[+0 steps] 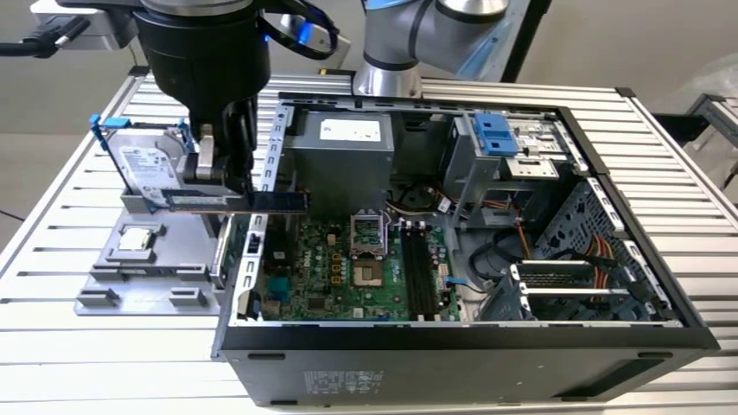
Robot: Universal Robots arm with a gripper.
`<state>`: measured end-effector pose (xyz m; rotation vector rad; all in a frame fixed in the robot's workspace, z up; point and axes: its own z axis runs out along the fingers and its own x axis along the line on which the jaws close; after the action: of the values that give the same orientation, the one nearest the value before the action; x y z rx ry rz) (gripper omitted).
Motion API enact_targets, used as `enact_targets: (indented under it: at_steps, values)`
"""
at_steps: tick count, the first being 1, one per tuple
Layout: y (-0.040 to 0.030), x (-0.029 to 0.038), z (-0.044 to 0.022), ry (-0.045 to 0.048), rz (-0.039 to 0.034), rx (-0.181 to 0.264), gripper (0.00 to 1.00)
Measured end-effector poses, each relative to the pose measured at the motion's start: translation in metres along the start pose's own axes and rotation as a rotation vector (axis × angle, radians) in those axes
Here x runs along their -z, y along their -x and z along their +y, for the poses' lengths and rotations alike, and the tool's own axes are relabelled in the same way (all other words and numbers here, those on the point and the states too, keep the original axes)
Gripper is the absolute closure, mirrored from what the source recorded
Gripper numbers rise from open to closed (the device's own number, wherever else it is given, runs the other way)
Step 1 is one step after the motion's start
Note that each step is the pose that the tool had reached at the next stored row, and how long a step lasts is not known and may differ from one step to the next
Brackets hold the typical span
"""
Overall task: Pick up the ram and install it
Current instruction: 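Pick up the ram and move it above insertion slot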
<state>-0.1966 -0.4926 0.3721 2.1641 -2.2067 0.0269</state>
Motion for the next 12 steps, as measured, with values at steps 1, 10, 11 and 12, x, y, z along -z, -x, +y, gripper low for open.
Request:
enact_targets:
  at_steps: [1,10,11,12]
  values:
    - [0.0000,0.0000,-0.0014,-0.0001,-0.0001,0.000,1.00]
    - [0.0002,0.0003,-0.0133,0.0000,-0.0001,0.001,1.00]
    - [0.0003,0.0003,-0.0146,0.0001,0.0000,0.001,1.00]
    - [0.0003,0.0003,-0.0160,0.0001,-0.0001,0.001,1.00]
